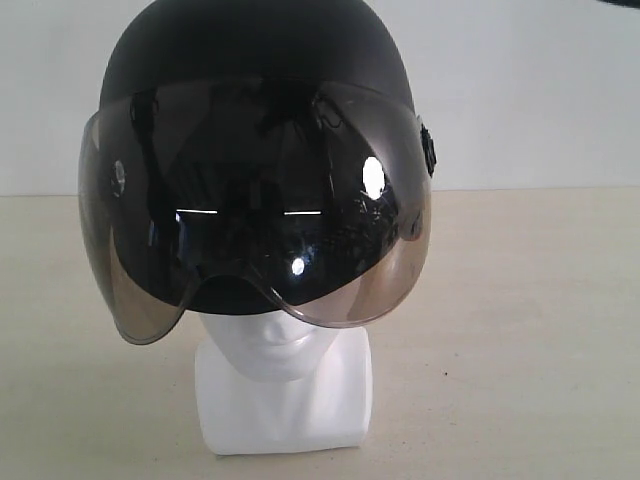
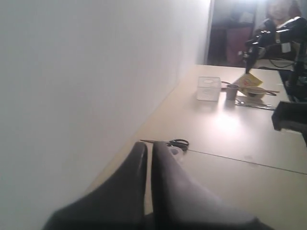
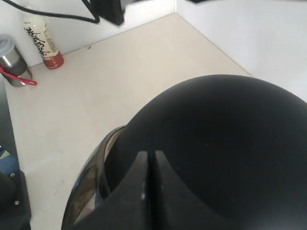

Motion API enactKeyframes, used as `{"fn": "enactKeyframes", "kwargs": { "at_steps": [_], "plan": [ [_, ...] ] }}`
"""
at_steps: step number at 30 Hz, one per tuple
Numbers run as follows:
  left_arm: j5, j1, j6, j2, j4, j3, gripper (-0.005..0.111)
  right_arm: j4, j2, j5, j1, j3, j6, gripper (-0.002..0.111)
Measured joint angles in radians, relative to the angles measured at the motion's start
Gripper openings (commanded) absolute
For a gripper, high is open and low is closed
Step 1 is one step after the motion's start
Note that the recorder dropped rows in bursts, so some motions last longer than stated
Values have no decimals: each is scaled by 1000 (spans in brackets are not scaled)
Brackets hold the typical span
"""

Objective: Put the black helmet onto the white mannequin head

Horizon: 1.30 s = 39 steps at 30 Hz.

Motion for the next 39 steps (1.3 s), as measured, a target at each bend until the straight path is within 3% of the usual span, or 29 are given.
{"fn": "enactKeyframes", "kwargs": {
  "at_steps": [11,20,32,39],
  "plan": [
    [-130,0,-7,127,10,-27,4,-20,72,68,10,-76,49,0],
    [-133,-3,-39,125,12,-27,4,-20,83,78,10,-76,53,0],
    [-136,-73,-88,119,12,-25,4,17,83,114,10,-76,63,0],
    [-136,-76,10,117,11,41,4,26,83,134,10,-76,63,0]
  ]
}}
